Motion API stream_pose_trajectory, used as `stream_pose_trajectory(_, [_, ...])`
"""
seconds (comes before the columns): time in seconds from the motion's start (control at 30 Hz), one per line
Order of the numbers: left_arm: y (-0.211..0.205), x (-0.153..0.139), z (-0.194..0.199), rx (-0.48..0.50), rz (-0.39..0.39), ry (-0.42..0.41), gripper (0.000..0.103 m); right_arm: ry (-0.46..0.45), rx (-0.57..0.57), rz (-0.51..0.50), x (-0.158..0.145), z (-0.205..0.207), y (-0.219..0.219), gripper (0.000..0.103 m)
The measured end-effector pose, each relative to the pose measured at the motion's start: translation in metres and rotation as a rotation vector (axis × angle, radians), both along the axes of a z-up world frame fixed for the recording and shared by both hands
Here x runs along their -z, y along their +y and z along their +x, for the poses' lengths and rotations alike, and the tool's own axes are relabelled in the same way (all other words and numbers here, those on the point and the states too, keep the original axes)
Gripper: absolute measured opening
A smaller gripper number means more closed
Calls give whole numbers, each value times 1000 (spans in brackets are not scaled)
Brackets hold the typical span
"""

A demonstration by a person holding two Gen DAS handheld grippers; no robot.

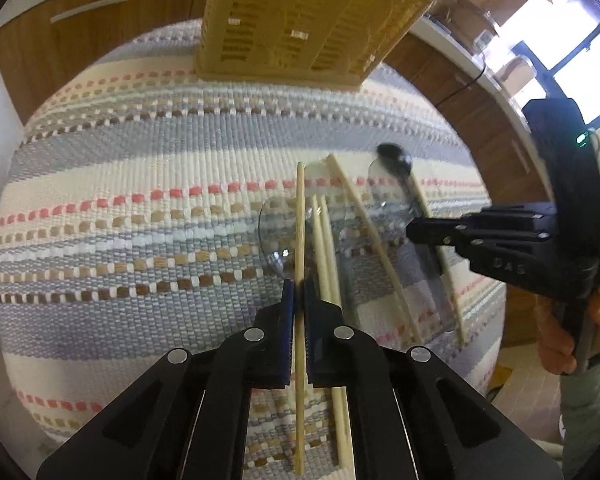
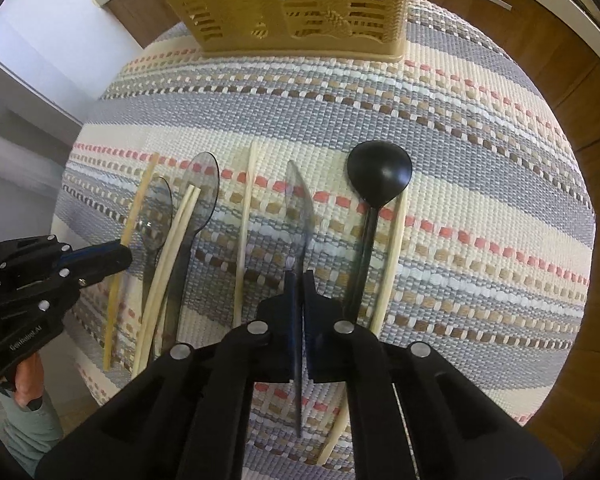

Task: Organize utensils
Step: 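Grasp a wooden chopstick with the left tool while the right tool grasps a clear spoon, then lift the chopstick and spoon over the yellow basket and open both tools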

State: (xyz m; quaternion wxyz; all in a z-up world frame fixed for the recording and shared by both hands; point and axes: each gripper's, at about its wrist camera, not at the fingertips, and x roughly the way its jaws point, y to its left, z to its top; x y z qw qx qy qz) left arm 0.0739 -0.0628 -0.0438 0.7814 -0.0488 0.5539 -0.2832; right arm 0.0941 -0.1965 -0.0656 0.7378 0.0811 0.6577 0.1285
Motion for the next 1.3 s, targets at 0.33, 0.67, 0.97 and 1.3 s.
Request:
stream_pose_trajectory(0.33, [29, -36, 2, -40, -66, -92, 2, -48, 14, 102, -15, -16, -28, 2])
stream_pose_trajectory(0.67, [49, -104, -12, -93, -109, -320, 2, -274, 17, 248, -77, -25, -54, 2])
stream_pose_trajectory(0.97, [43, -174, -5, -125, -199, -548, 2, -662, 42, 271, -157, -26, -72, 2])
stream_pose_trajectory(1.3, [31, -207, 49, -183, -312, -683, 2, -901, 171, 237, -197, 10, -95, 2])
